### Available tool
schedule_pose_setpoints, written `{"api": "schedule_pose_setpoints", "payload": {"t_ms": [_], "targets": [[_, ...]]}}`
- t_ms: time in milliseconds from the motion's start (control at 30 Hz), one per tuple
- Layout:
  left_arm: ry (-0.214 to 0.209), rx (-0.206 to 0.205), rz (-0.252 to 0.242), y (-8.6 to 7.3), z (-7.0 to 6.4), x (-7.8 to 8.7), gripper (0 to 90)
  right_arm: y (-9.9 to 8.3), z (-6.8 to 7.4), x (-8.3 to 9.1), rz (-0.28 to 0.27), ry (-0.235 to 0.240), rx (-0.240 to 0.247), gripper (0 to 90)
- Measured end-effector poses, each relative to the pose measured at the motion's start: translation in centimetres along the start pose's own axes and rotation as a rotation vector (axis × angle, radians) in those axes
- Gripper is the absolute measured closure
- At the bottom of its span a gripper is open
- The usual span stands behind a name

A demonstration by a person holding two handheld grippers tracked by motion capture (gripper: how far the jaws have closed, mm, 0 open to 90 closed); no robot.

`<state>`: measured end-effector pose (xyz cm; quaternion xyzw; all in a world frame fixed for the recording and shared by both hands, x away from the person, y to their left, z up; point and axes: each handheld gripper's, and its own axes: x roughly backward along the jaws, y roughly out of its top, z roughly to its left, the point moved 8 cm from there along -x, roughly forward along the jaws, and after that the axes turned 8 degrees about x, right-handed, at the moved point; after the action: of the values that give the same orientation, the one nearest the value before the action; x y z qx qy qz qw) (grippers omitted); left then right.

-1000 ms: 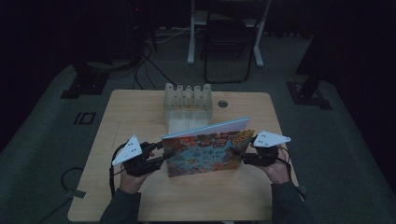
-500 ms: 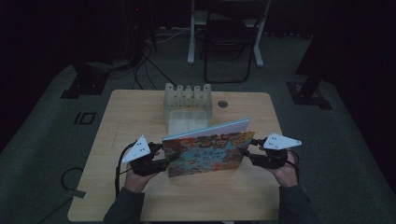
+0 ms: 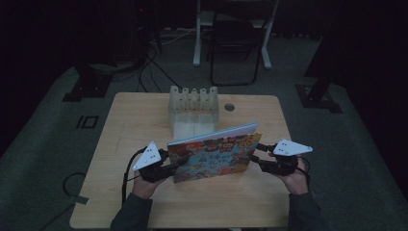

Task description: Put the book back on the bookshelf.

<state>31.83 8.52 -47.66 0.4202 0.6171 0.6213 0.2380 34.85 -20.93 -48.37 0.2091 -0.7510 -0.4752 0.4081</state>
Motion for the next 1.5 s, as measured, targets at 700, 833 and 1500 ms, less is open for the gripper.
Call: {"api": "schedule_pose_setpoints", "payload": {"t_ms": [700, 833, 1500], "targets": [[-0.01, -0.031, -0.024, -0.5, -1.3, -1.1, 64.1, -1.0, 0.0, 0.0, 0.009, -0.009, -0.023, 49.8], [-0.013, -0.02, -0.013, -0.8, -1.1, -1.6, 59.1, -1.3, -0.1, 0.2, 0.013, -0.011, -0.031, 49.8], [-0.041, 0.007, 0.009, -1.6, -1.5, -2.8, 44.5, -2.3, 0.0, 0.3, 0.02, -0.012, -0.054, 49.2]]}}
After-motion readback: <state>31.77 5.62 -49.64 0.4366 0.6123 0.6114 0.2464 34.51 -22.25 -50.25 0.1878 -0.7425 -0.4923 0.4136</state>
